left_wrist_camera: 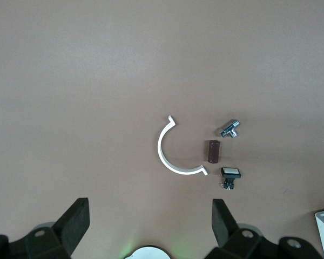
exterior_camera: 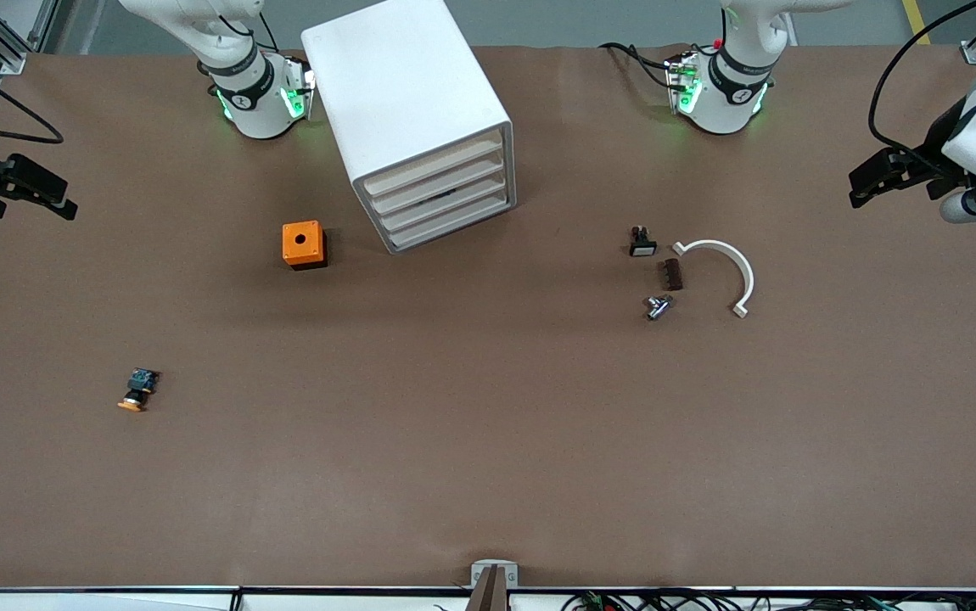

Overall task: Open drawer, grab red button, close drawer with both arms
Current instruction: 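Reach the left gripper to the handle of the white drawer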

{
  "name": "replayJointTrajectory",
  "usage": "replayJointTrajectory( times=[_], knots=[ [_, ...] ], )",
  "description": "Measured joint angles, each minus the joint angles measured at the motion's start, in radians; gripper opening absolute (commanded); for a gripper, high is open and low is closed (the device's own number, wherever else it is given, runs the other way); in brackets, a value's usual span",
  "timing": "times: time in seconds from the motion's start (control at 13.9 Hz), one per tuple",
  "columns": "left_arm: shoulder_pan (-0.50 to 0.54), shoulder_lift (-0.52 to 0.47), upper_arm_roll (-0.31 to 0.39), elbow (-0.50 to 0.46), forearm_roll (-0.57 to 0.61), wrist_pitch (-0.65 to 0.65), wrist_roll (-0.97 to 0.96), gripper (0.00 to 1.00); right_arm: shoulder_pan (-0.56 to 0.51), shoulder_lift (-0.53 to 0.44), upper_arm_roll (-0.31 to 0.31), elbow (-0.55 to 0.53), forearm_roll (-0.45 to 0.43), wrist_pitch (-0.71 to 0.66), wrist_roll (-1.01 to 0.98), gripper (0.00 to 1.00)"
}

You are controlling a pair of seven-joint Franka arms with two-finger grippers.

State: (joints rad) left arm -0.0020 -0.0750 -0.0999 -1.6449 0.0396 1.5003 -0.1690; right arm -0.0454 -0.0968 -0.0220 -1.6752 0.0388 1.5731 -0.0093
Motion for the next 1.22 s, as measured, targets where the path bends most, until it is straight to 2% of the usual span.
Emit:
replayJointTrajectory(
  times=[0.43, 0.79, 1.01, 1.22],
  knots=[
    [0.001, 0.012, 0.002, 0.022, 0.0, -0.001, 0.0, 1.0, 0.0, 0.0, 0.0, 0.0, -0.017, 0.0, 0.0, 1.0],
    [-0.01, 0.115, -0.001, 0.044, 0.0, -0.008, -0.015, 1.0, 0.0, 0.0, 0.0, 0.0, -0.018, 0.0, 0.0, 1.0],
    [-0.042, 0.178, -0.029, 0.049, -0.003, 0.02, -0.19, 1.0, 0.0, 0.0, 0.001, 0.0, -0.018, 0.0, 0.0, 1.0],
    [-0.103, 0.251, -0.087, 0.053, -0.027, 0.04, -0.57, 1.0, 0.0, 0.0, 0.001, 0.0, -0.019, 0.0, 0.0, 1.0]
  ],
)
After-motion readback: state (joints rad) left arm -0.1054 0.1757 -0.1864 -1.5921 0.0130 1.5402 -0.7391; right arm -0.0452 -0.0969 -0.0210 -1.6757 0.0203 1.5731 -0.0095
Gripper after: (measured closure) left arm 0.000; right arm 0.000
